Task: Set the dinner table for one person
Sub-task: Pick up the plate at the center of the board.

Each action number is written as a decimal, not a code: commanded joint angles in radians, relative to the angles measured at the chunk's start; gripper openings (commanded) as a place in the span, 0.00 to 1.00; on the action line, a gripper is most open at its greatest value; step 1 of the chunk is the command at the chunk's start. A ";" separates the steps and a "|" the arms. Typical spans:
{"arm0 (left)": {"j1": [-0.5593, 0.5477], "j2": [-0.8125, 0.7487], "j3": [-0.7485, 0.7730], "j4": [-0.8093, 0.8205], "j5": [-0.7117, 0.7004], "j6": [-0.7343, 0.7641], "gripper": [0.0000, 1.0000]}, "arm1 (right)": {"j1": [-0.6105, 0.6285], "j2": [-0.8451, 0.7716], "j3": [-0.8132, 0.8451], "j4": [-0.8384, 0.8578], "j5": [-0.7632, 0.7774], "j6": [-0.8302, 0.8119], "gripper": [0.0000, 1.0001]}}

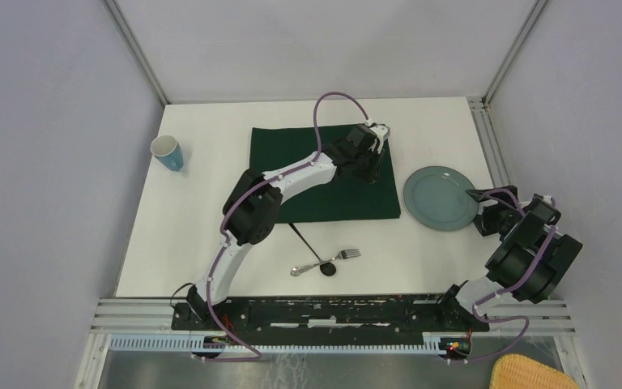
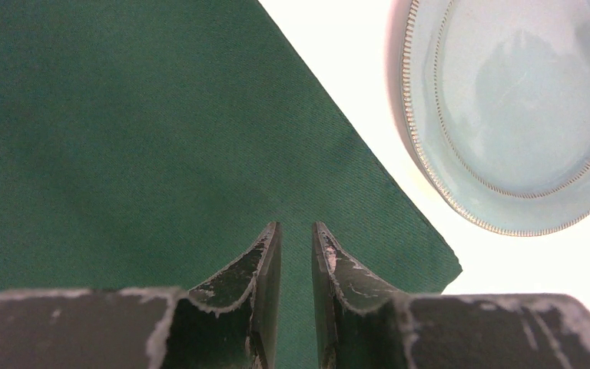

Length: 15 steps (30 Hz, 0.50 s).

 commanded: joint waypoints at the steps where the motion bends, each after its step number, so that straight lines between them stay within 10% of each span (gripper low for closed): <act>1: -0.001 -0.049 0.020 0.035 0.025 0.024 0.28 | 0.019 0.022 0.019 -0.023 0.030 -0.039 0.89; 15: -0.010 0.067 0.143 0.030 0.083 0.019 0.22 | 0.038 0.041 0.017 -0.022 0.047 -0.047 0.89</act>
